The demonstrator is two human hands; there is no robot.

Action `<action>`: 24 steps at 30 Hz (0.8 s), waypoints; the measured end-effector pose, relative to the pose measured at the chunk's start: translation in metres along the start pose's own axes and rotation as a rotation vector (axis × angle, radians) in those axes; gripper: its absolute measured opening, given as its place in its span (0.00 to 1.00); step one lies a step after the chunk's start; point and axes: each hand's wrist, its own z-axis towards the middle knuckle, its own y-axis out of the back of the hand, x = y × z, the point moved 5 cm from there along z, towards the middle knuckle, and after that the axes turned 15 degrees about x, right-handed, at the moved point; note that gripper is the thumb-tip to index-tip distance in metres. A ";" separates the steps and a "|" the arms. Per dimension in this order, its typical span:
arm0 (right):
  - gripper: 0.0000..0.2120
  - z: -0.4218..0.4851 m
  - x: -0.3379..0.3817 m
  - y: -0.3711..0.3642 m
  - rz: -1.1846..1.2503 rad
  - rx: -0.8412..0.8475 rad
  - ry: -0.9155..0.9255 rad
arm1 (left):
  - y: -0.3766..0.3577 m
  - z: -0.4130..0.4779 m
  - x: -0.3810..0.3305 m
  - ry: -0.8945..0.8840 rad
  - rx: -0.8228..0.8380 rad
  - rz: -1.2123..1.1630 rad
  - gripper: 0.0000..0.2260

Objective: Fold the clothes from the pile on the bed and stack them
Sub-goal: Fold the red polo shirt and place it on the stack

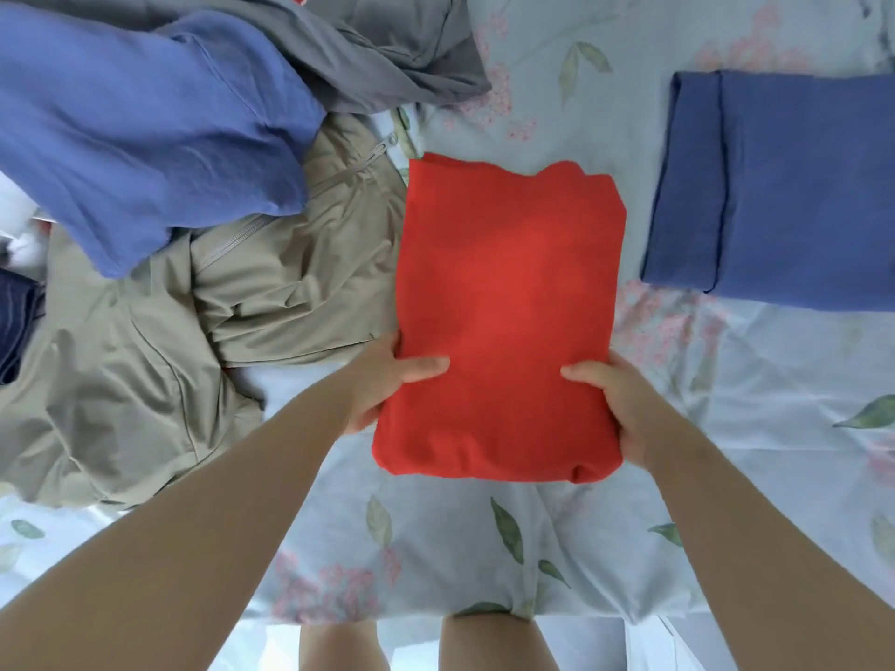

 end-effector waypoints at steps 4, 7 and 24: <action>0.23 -0.007 -0.034 0.005 -0.030 0.042 -0.077 | -0.003 -0.004 0.028 0.148 -0.040 0.111 0.29; 0.18 -0.014 -0.044 0.017 -0.210 -0.023 -0.158 | -0.005 -0.005 0.029 0.202 -0.077 0.283 0.28; 0.09 -0.010 0.072 -0.002 0.100 0.009 0.220 | -0.015 -0.002 -0.062 -0.287 -0.202 -0.052 0.16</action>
